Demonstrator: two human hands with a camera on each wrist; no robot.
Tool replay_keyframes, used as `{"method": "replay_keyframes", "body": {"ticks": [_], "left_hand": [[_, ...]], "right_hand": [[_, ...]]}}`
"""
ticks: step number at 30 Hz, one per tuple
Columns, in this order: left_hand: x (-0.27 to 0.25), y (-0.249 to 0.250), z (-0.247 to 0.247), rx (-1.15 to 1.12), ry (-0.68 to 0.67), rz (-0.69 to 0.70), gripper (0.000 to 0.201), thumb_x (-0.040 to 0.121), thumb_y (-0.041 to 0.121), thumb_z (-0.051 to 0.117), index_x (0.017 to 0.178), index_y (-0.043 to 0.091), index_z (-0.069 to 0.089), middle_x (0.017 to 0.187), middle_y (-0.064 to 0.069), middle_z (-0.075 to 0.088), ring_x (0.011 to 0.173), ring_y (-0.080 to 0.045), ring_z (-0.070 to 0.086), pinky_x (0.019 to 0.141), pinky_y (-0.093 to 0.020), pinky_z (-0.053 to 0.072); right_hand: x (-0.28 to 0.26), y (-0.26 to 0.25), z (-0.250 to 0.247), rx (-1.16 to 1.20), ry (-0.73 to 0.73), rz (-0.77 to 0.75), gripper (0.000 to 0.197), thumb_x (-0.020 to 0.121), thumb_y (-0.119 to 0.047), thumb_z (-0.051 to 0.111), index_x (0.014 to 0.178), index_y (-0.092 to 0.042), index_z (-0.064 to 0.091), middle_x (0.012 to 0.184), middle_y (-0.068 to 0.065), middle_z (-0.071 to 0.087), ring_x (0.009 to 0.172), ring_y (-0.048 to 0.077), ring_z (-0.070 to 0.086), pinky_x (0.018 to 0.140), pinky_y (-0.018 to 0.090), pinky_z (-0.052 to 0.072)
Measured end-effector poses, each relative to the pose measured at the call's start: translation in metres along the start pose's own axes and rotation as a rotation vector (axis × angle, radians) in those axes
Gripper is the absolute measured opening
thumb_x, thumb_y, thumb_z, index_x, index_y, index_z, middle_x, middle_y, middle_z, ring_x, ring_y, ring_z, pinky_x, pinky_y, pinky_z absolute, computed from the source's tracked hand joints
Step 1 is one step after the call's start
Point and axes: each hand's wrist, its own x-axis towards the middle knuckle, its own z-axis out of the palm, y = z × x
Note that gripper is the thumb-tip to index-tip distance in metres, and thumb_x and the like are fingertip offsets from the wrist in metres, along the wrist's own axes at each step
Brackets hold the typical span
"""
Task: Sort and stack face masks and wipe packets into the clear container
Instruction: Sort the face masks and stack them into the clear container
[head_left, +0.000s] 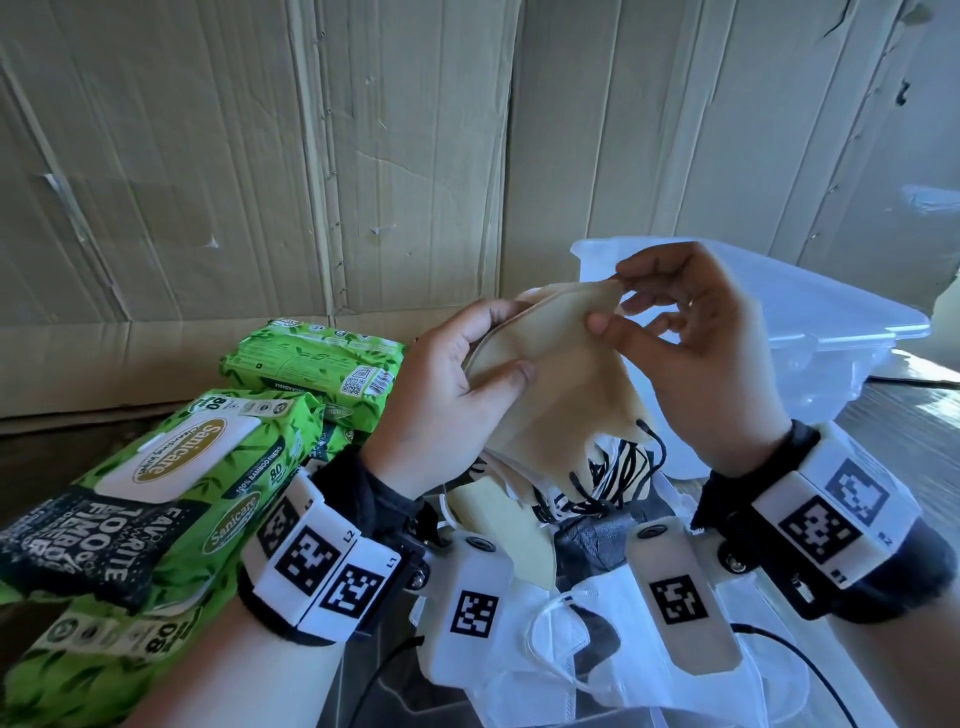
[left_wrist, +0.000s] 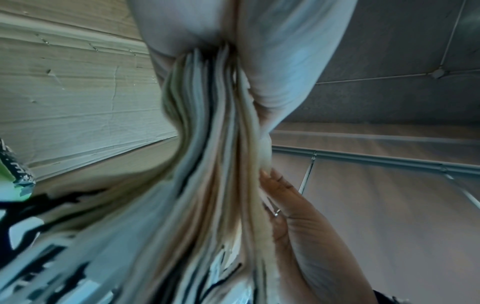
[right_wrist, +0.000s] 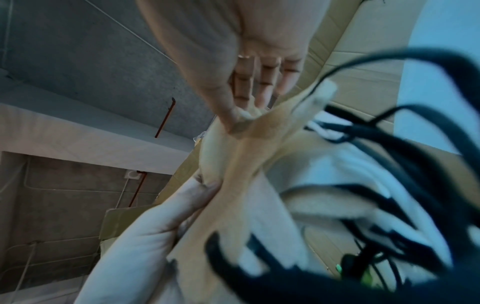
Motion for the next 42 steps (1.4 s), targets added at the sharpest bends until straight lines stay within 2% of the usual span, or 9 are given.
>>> {"method": "replay_keyframes", "body": {"ticks": [6,9,15,18,20,22,30,36,42], "left_hand": [[0.000,0.000,0.000,-0.003,0.018,0.055,0.063,0.084,-0.008,0.060,0.124,0.037,0.042,0.103,0.006,0.066,0.093,-0.002,0.063,0.087,-0.018,0.047],[0.002,-0.002,0.000,0.009,0.039,0.073,0.053,0.080,-0.001,0.060,0.121,0.030,0.047,0.113,0.007,0.064,0.104,-0.003,0.060,0.094,-0.020,0.044],[0.002,-0.002,-0.001,-0.027,0.038,0.085,0.042,0.080,-0.003,0.059,0.111,0.025,0.052,0.109,0.007,0.063,0.101,-0.001,0.059,0.089,-0.014,0.041],[0.002,-0.001,-0.001,-0.004,0.048,0.069,0.042,0.080,0.000,0.059,0.108,0.031,0.055,0.105,0.014,0.065,0.098,0.000,0.060,0.087,-0.016,0.043],[0.002,-0.002,-0.001,-0.010,0.046,0.007,0.033,0.080,0.004,0.062,0.099,0.030,0.062,0.091,0.019,0.069,0.087,0.004,0.062,0.080,-0.015,0.046],[0.001,-0.001,0.000,-0.045,0.025,-0.059,0.023,0.079,0.008,0.064,0.094,0.025,0.067,0.084,0.015,0.071,0.078,0.001,0.063,0.073,-0.016,0.049],[0.003,0.001,-0.002,-0.186,0.034,-0.138,0.021,0.075,0.016,0.061,0.094,0.025,0.065,0.085,0.012,0.068,0.077,0.000,0.061,0.072,-0.014,0.047],[0.002,0.005,-0.003,-0.149,-0.073,0.004,0.042,0.085,-0.001,0.044,0.118,0.024,0.050,0.121,0.014,0.056,0.115,0.003,0.052,0.102,-0.016,0.036],[0.003,0.005,-0.004,-0.151,-0.072,0.022,0.035,0.088,-0.003,0.042,0.108,0.022,0.056,0.115,0.012,0.059,0.113,0.001,0.054,0.104,-0.020,0.037]], "right_hand": [[-0.004,-0.001,-0.001,-0.075,-0.061,-0.085,0.041,0.063,-0.021,0.073,0.095,-0.042,0.058,0.084,-0.014,0.058,0.077,-0.002,0.052,0.071,0.017,0.038],[-0.007,0.001,0.001,-0.115,-0.061,-0.145,0.026,0.066,-0.022,0.073,0.079,-0.043,0.067,0.085,-0.012,0.050,0.081,-0.005,0.046,0.071,0.009,0.034],[-0.012,0.000,0.002,-0.124,-0.046,-0.343,0.037,0.068,0.007,0.069,0.088,-0.024,0.069,0.094,-0.003,0.053,0.086,0.003,0.047,0.081,0.016,0.037],[-0.010,-0.003,0.004,-0.001,-0.127,-0.195,0.028,0.076,-0.003,0.062,0.083,-0.031,0.063,0.078,-0.010,0.064,0.076,0.016,0.055,0.072,0.020,0.041],[-0.009,-0.003,0.007,0.074,-0.127,-0.070,0.023,0.079,-0.010,0.060,0.087,-0.031,0.058,0.077,0.008,0.063,0.071,0.028,0.053,0.068,0.036,0.044],[-0.008,-0.006,0.008,0.158,-0.145,0.029,0.026,0.080,-0.011,0.057,0.096,-0.031,0.054,0.077,0.021,0.055,0.067,0.025,0.050,0.064,0.038,0.043],[-0.009,-0.007,0.011,0.271,-0.135,0.194,0.051,0.089,0.007,0.051,0.120,-0.030,0.034,0.082,0.001,0.053,0.059,0.007,0.057,0.057,0.026,0.048],[-0.012,-0.004,0.019,0.169,-0.101,0.187,0.053,0.089,-0.010,0.057,0.130,-0.028,0.027,0.105,-0.006,0.048,0.085,0.004,0.054,0.079,0.032,0.050],[-0.009,0.006,0.017,0.378,-0.434,0.311,0.066,0.077,-0.027,0.065,0.131,-0.003,0.035,0.121,0.015,0.055,0.104,0.014,0.058,0.083,0.025,0.051]]}}
